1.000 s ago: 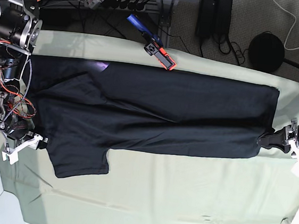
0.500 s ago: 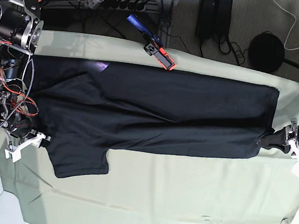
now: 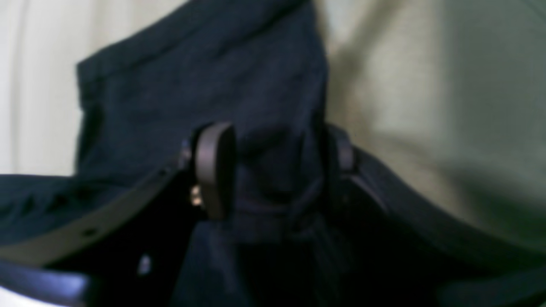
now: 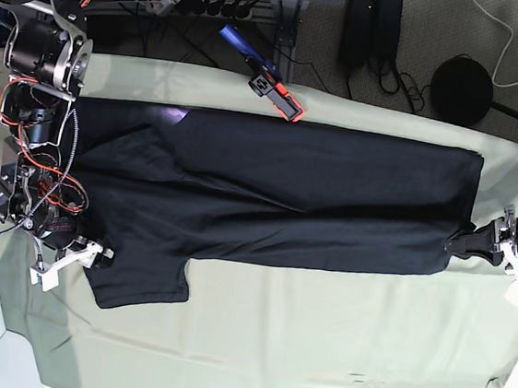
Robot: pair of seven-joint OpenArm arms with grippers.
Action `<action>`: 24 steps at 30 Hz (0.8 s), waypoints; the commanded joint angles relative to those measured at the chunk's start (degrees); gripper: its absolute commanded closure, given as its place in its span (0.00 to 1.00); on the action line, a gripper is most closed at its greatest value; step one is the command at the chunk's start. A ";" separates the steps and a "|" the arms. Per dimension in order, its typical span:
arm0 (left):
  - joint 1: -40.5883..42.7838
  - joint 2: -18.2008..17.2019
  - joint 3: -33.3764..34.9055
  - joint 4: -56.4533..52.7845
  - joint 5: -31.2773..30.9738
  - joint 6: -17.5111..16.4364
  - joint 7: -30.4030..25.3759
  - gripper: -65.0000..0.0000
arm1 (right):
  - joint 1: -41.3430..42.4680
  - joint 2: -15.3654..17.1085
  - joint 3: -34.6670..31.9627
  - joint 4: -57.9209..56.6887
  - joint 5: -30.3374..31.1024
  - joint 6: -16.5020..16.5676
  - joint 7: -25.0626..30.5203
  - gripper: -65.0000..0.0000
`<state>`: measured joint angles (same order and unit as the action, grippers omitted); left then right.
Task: Fold the T-shirt properly
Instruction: 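Pull the held side edge across the shirt body with both grippers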
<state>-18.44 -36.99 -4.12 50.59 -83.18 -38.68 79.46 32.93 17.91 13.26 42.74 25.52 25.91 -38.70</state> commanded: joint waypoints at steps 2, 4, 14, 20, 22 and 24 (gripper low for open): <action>-1.38 -1.22 -0.28 0.83 -1.46 -1.32 -0.59 1.00 | 1.64 0.15 0.11 0.70 1.09 3.93 -0.79 0.53; -1.38 -1.20 -0.28 0.83 -1.44 -1.32 -0.59 1.00 | 1.66 0.00 0.11 0.76 1.09 3.91 -0.76 0.53; -1.38 -0.94 -0.28 0.83 -1.44 -1.32 -0.59 1.00 | 1.64 0.04 0.11 0.76 1.05 3.91 1.07 1.00; -1.40 -0.96 -0.28 0.83 -1.46 -1.32 -0.59 1.00 | 1.66 0.20 0.13 1.20 0.96 3.93 4.48 1.00; -1.40 -0.96 -0.28 0.83 -1.79 -1.32 -0.59 1.00 | 1.66 0.17 0.11 2.12 0.37 4.00 3.37 1.00; -1.40 -0.98 -0.28 0.85 -1.82 -1.32 -0.55 1.00 | 1.55 0.20 0.13 3.91 0.39 4.00 0.81 1.00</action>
<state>-18.44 -36.82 -4.12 50.59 -83.44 -38.68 79.48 32.82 17.32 13.23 45.21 24.99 25.91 -39.33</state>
